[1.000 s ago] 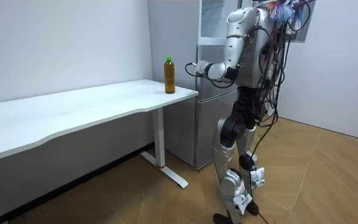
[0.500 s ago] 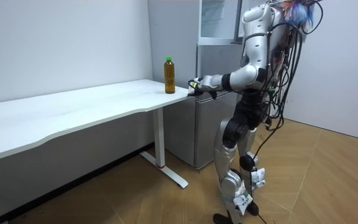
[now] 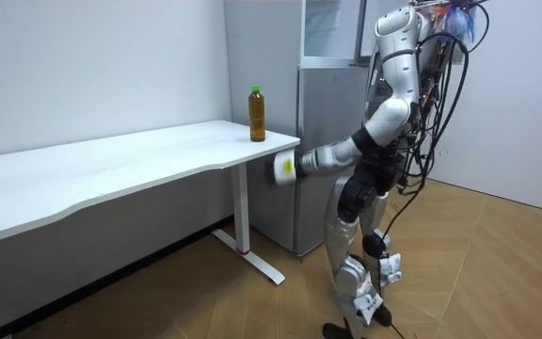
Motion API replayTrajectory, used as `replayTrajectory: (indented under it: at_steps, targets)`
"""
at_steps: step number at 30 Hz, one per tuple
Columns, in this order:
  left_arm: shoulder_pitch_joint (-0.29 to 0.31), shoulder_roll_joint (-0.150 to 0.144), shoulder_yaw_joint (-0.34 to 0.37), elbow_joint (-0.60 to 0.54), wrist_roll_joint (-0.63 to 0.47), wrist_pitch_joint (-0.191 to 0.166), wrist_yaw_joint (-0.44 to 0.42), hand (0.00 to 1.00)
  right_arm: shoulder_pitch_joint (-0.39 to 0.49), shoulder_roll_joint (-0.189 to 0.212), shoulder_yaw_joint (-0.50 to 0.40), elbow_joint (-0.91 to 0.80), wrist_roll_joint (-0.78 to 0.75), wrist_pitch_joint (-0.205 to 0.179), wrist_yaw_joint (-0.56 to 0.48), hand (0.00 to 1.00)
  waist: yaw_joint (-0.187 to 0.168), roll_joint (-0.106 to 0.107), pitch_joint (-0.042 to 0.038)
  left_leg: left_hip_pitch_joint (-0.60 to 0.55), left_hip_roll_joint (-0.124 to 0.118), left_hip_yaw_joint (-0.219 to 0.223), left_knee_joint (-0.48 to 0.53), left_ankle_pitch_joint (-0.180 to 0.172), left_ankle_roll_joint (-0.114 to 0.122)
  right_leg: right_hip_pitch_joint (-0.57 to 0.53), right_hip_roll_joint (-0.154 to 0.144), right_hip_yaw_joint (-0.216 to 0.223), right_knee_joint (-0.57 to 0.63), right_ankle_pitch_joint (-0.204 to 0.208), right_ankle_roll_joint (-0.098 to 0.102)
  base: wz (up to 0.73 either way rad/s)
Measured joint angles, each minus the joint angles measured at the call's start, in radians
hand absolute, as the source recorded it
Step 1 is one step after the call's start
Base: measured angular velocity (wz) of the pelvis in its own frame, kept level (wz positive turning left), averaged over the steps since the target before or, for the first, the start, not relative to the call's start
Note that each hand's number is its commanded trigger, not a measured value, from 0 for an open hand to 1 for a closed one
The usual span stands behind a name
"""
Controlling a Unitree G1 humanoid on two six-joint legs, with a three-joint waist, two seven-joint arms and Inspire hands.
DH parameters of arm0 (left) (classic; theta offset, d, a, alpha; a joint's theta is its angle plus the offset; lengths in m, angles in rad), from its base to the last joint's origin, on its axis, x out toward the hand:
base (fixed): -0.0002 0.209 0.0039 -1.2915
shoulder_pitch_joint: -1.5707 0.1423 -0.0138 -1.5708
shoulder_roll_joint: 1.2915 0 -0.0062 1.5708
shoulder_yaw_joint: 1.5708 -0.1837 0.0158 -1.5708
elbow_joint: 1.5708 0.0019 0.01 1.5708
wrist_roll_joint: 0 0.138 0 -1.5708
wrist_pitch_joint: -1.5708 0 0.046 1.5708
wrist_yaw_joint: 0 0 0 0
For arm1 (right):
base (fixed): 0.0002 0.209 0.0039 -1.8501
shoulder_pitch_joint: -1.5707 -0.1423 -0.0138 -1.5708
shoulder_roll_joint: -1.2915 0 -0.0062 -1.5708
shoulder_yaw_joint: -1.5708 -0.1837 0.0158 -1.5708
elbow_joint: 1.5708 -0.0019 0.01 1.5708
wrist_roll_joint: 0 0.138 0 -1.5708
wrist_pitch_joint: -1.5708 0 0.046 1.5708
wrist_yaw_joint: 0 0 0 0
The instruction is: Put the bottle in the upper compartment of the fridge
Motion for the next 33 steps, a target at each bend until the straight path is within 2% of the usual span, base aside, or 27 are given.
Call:
replayTrajectory:
  at_steps: [1, 2, 3, 4, 5, 6, 7, 10, 18, 23, 26, 33]
  targets:
    - [0.013, -0.013, 0.027, 0.070, 0.033, 0.018, 0.029, 0.00, -0.002, 0.004, 0.000, 0.014, -0.003, 0.000, 0.000, 0.00, 0.007, 0.000, 0.0019, -0.001, 0.000, -0.001, 0.005, -0.005, 0.001, 0.002, -0.001, 0.004, 0.001, -0.001, 0.001, 0.09]
    - [0.020, -0.024, 0.035, 0.094, 0.042, 0.029, 0.038, 0.00, -0.005, 0.005, 0.000, 0.024, -0.003, 0.000, 0.000, 0.00, 0.010, -0.001, 0.0022, 0.000, -0.001, -0.001, 0.005, -0.005, 0.002, 0.003, -0.002, 0.005, 0.002, -0.001, 0.002, 0.07]
    - [0.028, -0.049, 0.048, 0.131, 0.059, 0.049, 0.046, 0.00, -0.009, 0.009, 0.000, 0.045, -0.003, 0.000, -0.001, 0.00, 0.013, 0.001, 0.0025, 0.001, -0.005, -0.004, 0.006, -0.007, 0.004, 0.006, -0.006, 0.005, 0.003, -0.003, 0.005, 0.12]
    - [0.024, -0.074, 0.051, 0.160, 0.061, 0.065, 0.048, 0.00, -0.010, 0.010, 0.000, 0.051, -0.002, 0.000, -0.001, 0.00, 0.018, 0.003, 0.0063, 0.001, -0.007, -0.006, 0.003, -0.008, 0.007, 0.011, -0.008, 0.005, 0.003, -0.005, 0.009, 0.13]
    - [0.018, -0.085, 0.051, 0.175, 0.062, 0.072, 0.048, 0.00, -0.011, 0.012, 0.000, 0.052, -0.002, 0.000, 0.000, 0.00, 0.021, 0.004, 0.0080, 0.003, -0.007, -0.007, 0.002, -0.009, 0.008, 0.014, -0.009, 0.005, 0.002, -0.006, 0.010, 0.08]
    - [0.009, -0.102, 0.051, 0.195, 0.062, 0.090, 0.049, 0.00, -0.010, 0.015, 0.000, 0.057, -0.002, 0.000, 0.000, 0.00, 0.025, 0.001, 0.0146, 0.013, -0.007, -0.007, -0.003, -0.010, 0.009, 0.022, -0.012, 0.008, 0.002, -0.008, 0.013, 0.00]
    - [-0.001, -0.112, 0.050, 0.205, 0.062, 0.112, 0.049, 0.00, -0.011, 0.016, 0.000, 0.059, -0.002, -0.001, -0.001, 0.00, 0.025, 0.003, 0.0149, 0.015, -0.007, -0.008, -0.006, -0.012, 0.011, 0.022, -0.015, 0.011, 0.002, -0.015, 0.015, 0.00]
    - [-0.036, -0.115, 0.051, 0.206, 0.075, 0.148, 0.057, 0.00, -0.008, 0.016, 0.000, 0.057, -0.008, -0.010, -0.015, 0.00, 0.023, 0.014, 0.0147, 0.015, -0.006, -0.006, -0.006, -0.012, 0.012, 0.019, -0.020, 0.013, 0.005, -0.016, 0.016, 0.00]
    - [-0.112, -0.117, 0.038, 0.204, 0.103, 0.190, 0.063, 0.00, -0.006, 0.016, 0.001, 0.033, -0.059, -0.013, -0.021, 0.00, 0.011, 0.018, 0.0131, 0.015, -0.014, -0.003, -0.007, -0.012, 0.012, 0.017, -0.013, 0.017, 0.006, -0.016, 0.016, -0.02]
    - [-0.117, -0.116, 0.025, 0.203, 0.129, 0.198, 0.063, 0.00, -0.007, 0.018, 0.004, -0.043, -0.103, -0.012, 0.006, 0.00, 0.008, 0.013, 0.0129, 0.013, -0.015, 0.000, -0.007, -0.012, 0.012, 0.016, -0.014, 0.015, 0.003, -0.016, 0.017, -0.01]
    - [-0.119, -0.116, 0.024, 0.208, 0.139, 0.202, 0.063, 0.00, -0.005, 0.021, 0.008, -0.101, -0.120, -0.012, 0.023, 0.00, 0.016, 0.006, 0.0099, 0.013, -0.015, 0.001, -0.007, -0.012, 0.012, 0.013, -0.014, 0.018, 0.001, -0.017, 0.017, 0.00]
    - [-0.123, -0.115, 0.005, 0.213, 0.140, 0.213, 0.016, 0.00, 0.018, 0.017, 0.088, -0.296, -0.178, -0.009, 0.129, 0.00, 0.028, -0.006, 0.0126, 0.004, -0.013, -0.003, -0.007, -0.012, 0.012, 0.001, -0.015, 0.021, 0.006, -0.017, 0.016, 0.01]
